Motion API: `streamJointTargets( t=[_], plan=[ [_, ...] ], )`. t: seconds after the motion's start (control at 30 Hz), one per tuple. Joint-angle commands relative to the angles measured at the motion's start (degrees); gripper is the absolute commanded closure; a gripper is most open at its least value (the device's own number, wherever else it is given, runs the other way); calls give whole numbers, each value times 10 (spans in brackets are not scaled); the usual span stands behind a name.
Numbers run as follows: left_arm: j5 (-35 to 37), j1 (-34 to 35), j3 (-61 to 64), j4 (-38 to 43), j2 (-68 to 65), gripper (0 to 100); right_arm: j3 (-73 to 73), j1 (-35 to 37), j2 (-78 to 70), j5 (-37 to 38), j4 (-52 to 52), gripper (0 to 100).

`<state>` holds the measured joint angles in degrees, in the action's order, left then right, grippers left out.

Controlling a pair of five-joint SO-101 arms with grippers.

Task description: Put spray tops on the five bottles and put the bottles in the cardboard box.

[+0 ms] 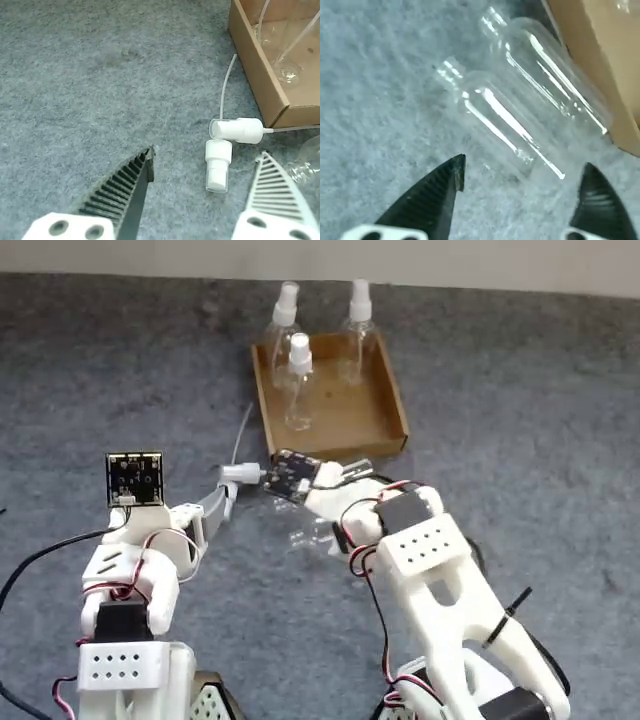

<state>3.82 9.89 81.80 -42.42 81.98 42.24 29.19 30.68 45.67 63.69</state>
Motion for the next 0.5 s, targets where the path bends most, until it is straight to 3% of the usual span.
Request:
streamJointTargets(
  t=[0.0, 0.27, 0.47],
  plan=[
    [2, 1, -4, 16, 4, 755, -5, 19, -10, 37, -25, 630],
    [2, 1, -3, 16, 4, 755, -8, 17, -160, 47, -100, 630],
    [2, 1, -3, 16, 4, 755, -5, 17, -183, 45, -100, 631]
  ],
)
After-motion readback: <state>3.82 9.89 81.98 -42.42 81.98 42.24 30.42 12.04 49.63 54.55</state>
